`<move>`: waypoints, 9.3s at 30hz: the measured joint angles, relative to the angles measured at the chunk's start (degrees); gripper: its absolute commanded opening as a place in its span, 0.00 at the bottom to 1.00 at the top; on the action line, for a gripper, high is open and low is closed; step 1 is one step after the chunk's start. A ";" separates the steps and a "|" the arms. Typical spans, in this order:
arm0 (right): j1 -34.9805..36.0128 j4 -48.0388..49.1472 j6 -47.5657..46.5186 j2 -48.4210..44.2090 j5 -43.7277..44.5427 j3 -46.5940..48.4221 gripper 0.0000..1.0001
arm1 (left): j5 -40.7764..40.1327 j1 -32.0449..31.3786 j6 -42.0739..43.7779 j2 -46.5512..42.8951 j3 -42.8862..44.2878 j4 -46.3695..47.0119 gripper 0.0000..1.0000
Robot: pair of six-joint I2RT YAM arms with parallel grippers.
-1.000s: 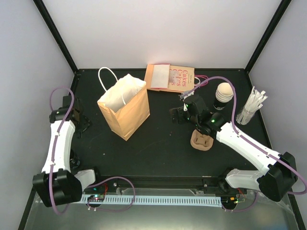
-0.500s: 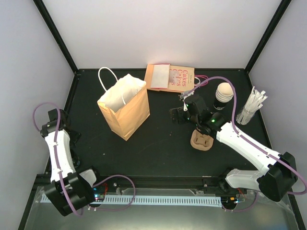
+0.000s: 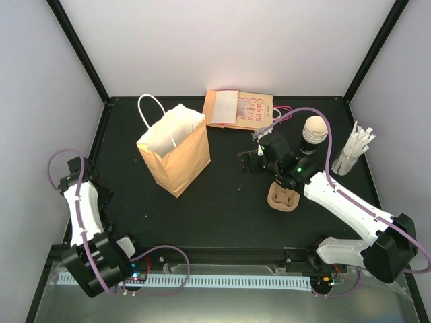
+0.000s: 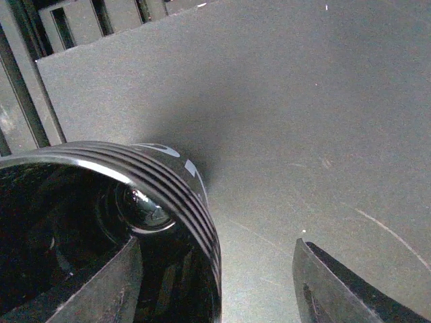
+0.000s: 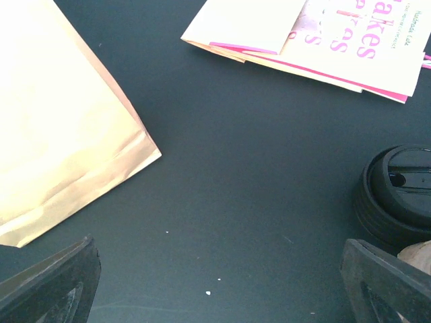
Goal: Pack the takeout coffee
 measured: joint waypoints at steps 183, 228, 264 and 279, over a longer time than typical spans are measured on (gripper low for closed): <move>-0.52 -6.93 0.09 3.98 -0.07 7.21 1.00 | 0.57 -16.68 -3.23 15.89 23.04 0.24 0.05; -0.52 -6.91 0.09 3.43 -0.96 7.54 1.00 | 8.87 -18.29 10.73 6.03 24.87 0.52 0.99; -0.52 -12.48 -0.02 6.88 0.26 14.91 1.00 | 2.75 -22.62 0.59 22.67 22.49 6.05 0.43; -0.52 -13.20 0.57 6.93 0.42 15.02 1.00 | 2.78 -22.10 0.50 24.94 22.47 7.23 0.32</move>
